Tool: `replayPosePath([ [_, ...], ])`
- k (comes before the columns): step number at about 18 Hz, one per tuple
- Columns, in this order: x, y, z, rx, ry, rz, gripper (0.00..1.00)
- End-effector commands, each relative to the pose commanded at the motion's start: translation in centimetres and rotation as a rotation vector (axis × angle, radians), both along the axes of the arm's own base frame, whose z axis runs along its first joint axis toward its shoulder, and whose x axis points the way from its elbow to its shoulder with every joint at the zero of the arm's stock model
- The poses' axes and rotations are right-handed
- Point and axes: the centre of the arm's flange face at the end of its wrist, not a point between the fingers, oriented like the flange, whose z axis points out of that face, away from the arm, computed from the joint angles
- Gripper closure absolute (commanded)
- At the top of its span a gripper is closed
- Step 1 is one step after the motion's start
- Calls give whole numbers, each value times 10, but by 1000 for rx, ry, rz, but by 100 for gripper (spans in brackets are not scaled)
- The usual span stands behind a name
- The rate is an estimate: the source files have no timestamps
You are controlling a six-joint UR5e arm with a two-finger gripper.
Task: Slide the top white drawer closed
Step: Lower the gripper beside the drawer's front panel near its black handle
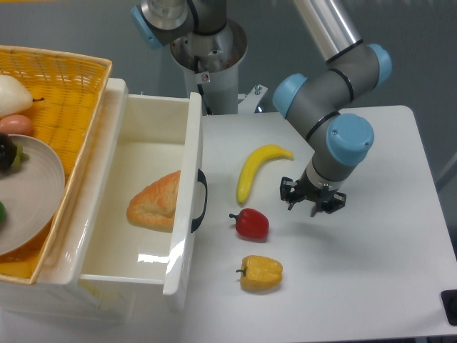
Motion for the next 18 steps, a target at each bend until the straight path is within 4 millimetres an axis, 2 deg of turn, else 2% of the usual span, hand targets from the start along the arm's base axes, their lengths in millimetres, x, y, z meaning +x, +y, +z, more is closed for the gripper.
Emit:
replayPosePath([
  [2, 9, 4, 18, 51, -13, 9, 92],
  [5, 18, 15, 28, 110, -32, 8, 93],
  [7, 30, 25, 46, 160, -30, -7, 93],
  [13, 56, 49, 51, 221, -84, -45, 94],
  [18, 70, 49, 72, 262, -131, -43, 94],
])
